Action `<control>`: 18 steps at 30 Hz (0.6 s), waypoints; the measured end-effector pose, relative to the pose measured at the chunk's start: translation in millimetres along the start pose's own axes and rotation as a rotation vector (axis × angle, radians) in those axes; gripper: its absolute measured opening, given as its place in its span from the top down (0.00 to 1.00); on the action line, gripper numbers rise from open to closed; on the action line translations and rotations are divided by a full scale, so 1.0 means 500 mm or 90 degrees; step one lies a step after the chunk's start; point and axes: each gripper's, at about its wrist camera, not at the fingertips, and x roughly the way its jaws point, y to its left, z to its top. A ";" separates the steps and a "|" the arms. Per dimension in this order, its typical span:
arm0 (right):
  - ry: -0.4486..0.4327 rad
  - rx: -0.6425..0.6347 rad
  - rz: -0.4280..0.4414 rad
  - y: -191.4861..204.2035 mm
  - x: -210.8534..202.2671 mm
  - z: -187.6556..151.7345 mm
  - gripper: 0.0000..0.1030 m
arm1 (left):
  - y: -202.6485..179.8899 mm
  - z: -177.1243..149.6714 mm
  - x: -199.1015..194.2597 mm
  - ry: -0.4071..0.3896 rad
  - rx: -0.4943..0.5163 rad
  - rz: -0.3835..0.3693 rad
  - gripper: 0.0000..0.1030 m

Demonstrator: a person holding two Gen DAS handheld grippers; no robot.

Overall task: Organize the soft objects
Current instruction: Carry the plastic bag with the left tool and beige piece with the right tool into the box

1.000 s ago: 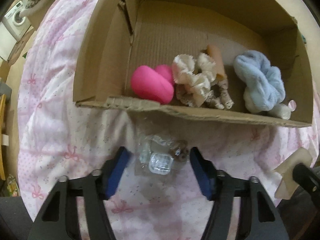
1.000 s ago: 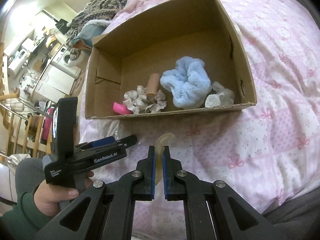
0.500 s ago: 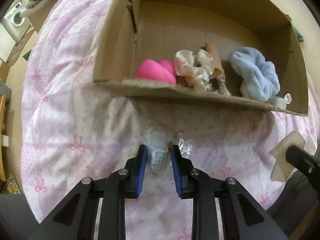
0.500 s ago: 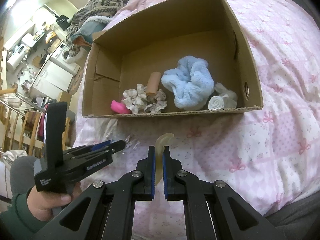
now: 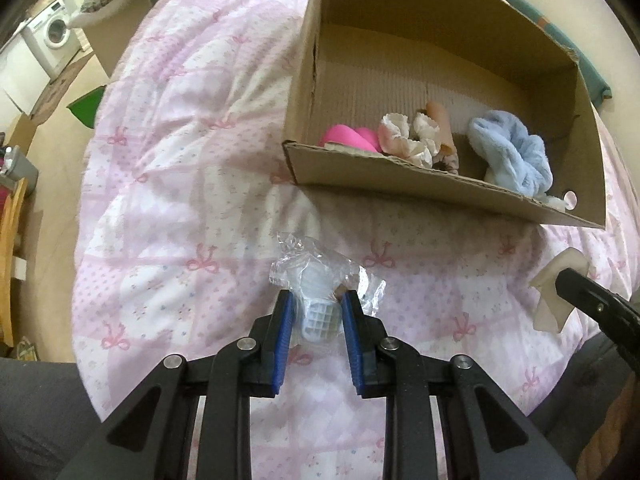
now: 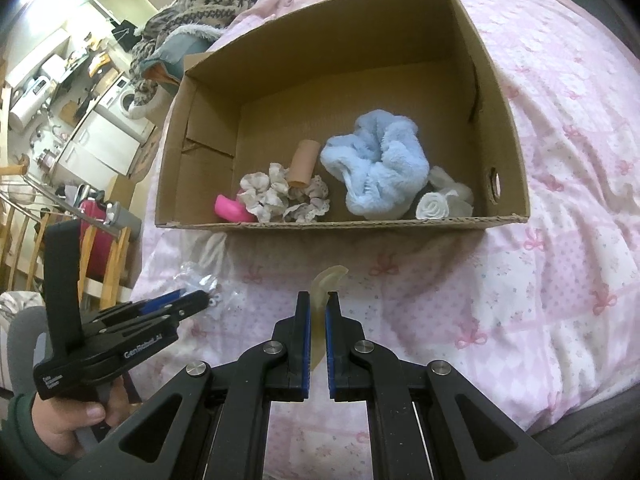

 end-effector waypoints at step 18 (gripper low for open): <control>-0.094 -0.011 0.016 0.017 -0.099 -0.004 0.93 | 0.009 -0.037 -0.177 -0.125 -0.057 0.036 0.78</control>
